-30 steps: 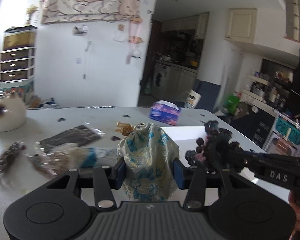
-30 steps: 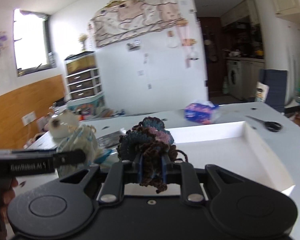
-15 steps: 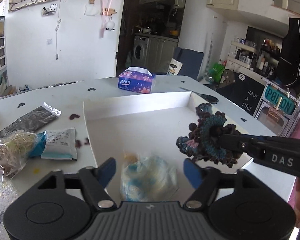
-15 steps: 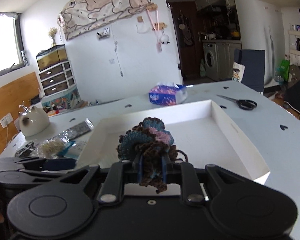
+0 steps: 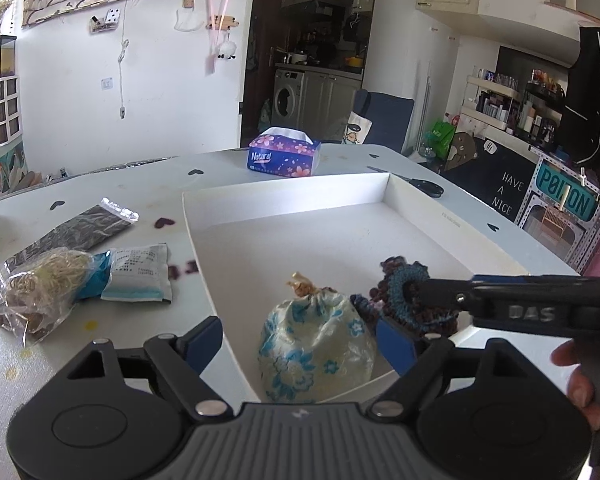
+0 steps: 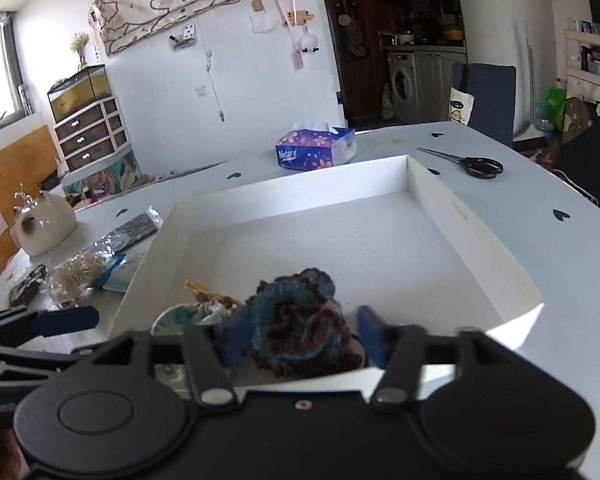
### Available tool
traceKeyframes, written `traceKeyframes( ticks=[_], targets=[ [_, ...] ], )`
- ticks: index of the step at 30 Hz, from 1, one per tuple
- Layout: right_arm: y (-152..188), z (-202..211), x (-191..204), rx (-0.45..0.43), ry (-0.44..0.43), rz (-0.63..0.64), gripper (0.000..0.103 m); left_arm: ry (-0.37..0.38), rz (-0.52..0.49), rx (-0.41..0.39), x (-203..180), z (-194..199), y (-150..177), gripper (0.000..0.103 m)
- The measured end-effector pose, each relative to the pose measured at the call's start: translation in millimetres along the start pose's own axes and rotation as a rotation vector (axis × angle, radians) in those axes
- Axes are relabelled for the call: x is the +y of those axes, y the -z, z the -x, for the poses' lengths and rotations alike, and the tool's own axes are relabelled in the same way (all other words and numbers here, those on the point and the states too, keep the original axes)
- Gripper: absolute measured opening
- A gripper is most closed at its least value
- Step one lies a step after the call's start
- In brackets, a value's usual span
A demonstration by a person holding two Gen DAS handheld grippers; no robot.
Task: Organize soft objects
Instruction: 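Carry both items into the white tray and open both tools, then move both tools back toward the clear bags on the table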
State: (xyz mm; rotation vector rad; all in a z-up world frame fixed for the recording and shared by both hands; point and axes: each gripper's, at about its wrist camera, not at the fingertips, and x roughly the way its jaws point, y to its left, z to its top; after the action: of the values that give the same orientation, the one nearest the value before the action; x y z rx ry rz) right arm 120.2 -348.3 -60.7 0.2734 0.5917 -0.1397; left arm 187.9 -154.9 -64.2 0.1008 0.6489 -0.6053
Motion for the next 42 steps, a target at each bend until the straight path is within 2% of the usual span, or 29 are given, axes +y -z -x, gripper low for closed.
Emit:
traceKeyframes(
  ticks=[5,16,20,28,42],
  targets=[
    [3,17,-1,-0.001,-0.004,0.005,0.083,-0.001,0.015,0.003,2,5,2,0.085],
    [6,48,-3,-0.040,0.026,0.007,0.092,-0.017,0.030,-0.028,3,30,1,0.090],
    [7,57,-1,-0.060,0.041,0.027,0.098,-0.025,0.036,-0.038,3,41,3,0.096],
    [13,75,3,-0.087,0.055,0.046,0.103,-0.040,0.043,-0.054,6,60,6,0.102],
    [23,99,9,-0.122,0.063,0.060,0.103,-0.052,0.055,-0.080,10,87,17,0.103]
  ],
)
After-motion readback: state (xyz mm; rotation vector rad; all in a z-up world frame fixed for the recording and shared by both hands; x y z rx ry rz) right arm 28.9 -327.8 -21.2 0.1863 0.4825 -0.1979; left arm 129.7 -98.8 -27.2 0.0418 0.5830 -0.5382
